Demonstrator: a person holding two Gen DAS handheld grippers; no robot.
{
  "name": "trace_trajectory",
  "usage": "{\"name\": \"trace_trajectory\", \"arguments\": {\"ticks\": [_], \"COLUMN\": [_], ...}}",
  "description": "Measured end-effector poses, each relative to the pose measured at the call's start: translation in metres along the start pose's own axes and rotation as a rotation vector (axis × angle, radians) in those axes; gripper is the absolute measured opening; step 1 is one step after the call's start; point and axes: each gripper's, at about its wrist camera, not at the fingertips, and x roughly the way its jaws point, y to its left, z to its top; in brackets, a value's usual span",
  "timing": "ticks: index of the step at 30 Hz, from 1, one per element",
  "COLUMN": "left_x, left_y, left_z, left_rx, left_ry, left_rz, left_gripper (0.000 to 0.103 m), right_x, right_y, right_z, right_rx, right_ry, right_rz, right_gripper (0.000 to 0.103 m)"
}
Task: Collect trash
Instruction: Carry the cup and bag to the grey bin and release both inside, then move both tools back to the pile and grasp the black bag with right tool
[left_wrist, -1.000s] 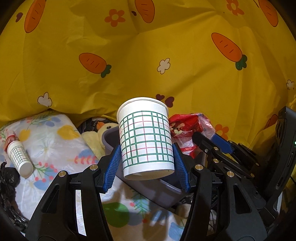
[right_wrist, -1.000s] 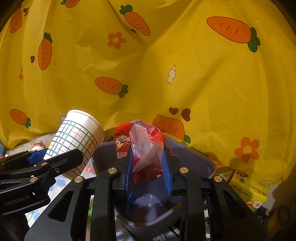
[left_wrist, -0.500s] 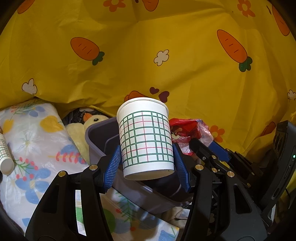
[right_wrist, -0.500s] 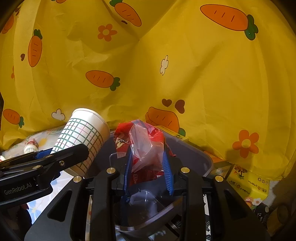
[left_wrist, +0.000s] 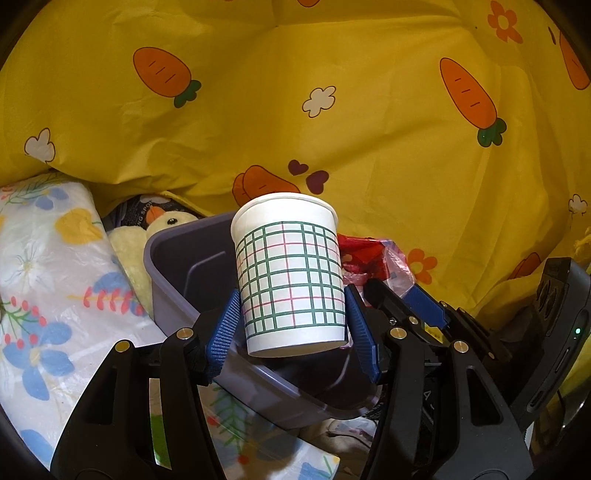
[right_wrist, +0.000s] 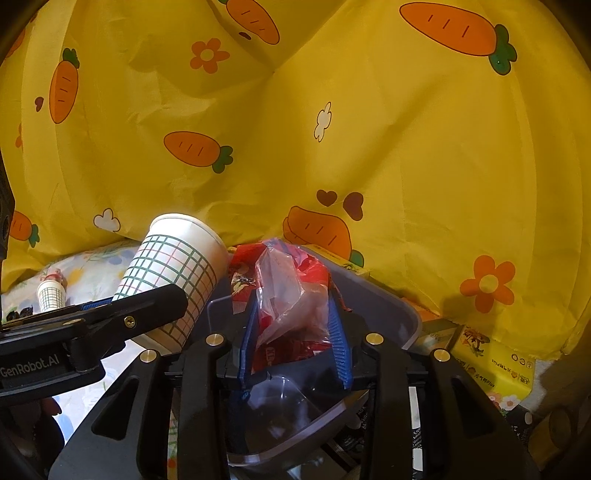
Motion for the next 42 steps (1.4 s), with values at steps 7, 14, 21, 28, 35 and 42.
{"name": "trace_trajectory", "arguments": {"ticks": [7,14,21,28,35,42], "left_x": [-0.015,-0.036,-0.056,-0.086,-0.131,-0.183], "left_y": [0.006,0.026,0.031,0.04,0.05,0.068], "left_z": [-0.002,-0.01,-0.02,-0.036,-0.051,-0.075], "left_rx": [-0.012,-0.074,-0.085,-0.092,-0.097,-0.129], "left_ry": [-0.073,-0.12,-0.131,-0.158,-0.206,-0.247], "left_rz": [0.037,0.11,0.132,0.19,0.256,0.282], "left_gripper": [0.091,0.096,0.096,0.096,0.096,0.096], "right_x": [0.001,-0.006,-0.013,-0.027,-0.05,-0.075], "right_y": [-0.006,-0.005,0.0,0.006,0.022,0.056], "right_z": [-0.002,-0.001,-0.001,-0.005,-0.012,-0.02], "right_rx": [0.008,0.023,0.029,0.036,0.039,0.048], "right_ry": [-0.003,-0.021,-0.028,-0.047,-0.078,-0.111], "right_rz": [-0.019,-0.024,-0.034,-0.042,-0.028,0.088], "right_gripper": [0.056,0.063,0.068,0.072,0.073,0.074]}}
